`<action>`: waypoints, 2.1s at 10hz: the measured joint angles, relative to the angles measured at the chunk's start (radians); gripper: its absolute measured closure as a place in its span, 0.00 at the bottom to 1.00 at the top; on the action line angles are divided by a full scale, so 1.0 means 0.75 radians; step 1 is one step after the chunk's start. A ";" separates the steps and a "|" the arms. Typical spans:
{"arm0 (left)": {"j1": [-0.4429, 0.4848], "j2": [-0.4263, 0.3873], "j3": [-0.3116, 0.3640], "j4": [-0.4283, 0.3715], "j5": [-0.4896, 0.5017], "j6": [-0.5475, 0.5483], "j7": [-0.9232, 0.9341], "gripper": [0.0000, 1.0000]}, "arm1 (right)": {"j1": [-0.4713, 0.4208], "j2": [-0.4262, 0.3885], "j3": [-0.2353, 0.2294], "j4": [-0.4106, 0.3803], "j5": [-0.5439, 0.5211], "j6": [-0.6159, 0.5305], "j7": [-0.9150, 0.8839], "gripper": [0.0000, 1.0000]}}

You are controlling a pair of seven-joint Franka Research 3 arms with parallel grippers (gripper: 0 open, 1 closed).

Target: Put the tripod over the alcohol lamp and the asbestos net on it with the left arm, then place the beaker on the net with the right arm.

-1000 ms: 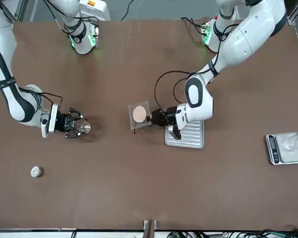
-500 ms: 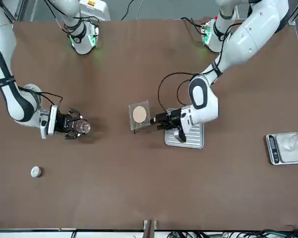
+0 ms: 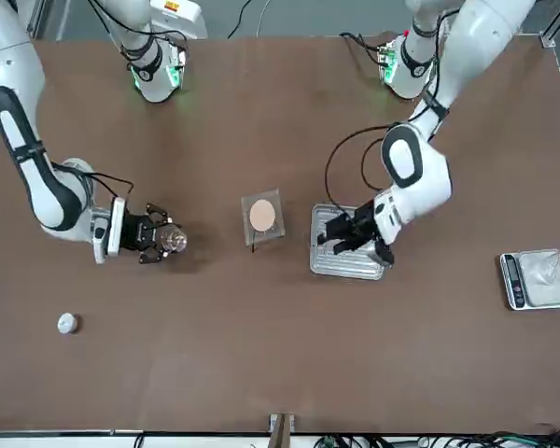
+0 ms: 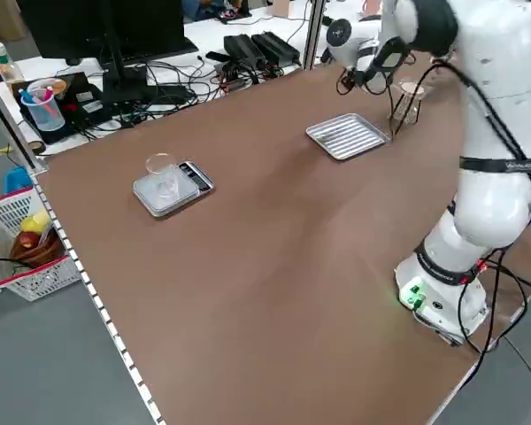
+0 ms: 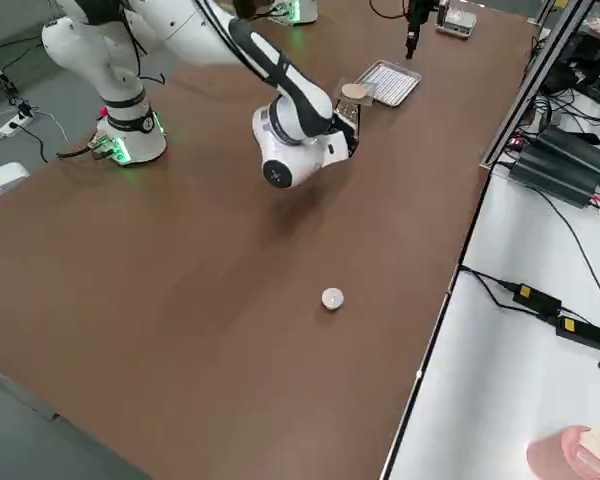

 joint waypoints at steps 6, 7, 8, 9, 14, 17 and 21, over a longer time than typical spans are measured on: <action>0.409 -0.166 0.067 -0.031 0.726 -0.193 -0.130 0.00 | 0.164 -0.072 0.000 0.004 0.154 0.029 -0.036 0.41; 0.405 -0.162 0.098 0.032 0.915 -0.322 -0.239 0.00 | 0.209 -0.072 0.000 0.003 0.190 0.074 -0.064 0.41; 0.405 -0.155 0.121 0.107 1.108 -0.476 -0.376 0.00 | 0.260 -0.072 0.000 0.002 0.234 0.119 -0.097 0.41; 0.405 -0.150 0.129 0.172 1.236 -0.592 -0.501 0.00 | 0.312 -0.072 0.000 0.001 0.278 0.157 -0.116 0.41; 0.047 -0.230 0.597 0.593 1.338 -1.324 -0.620 0.00 | 0.521 -0.073 0.001 -0.002 0.536 0.283 -0.192 0.41; -0.218 -0.333 0.869 0.701 1.341 -1.427 -0.673 0.01 | 0.564 -0.072 -0.001 -0.017 0.600 0.313 -0.227 0.41; -0.251 -0.449 0.878 0.742 1.352 -1.433 -0.841 0.01 | 0.647 -0.072 -0.001 -0.021 0.690 0.386 -0.266 0.41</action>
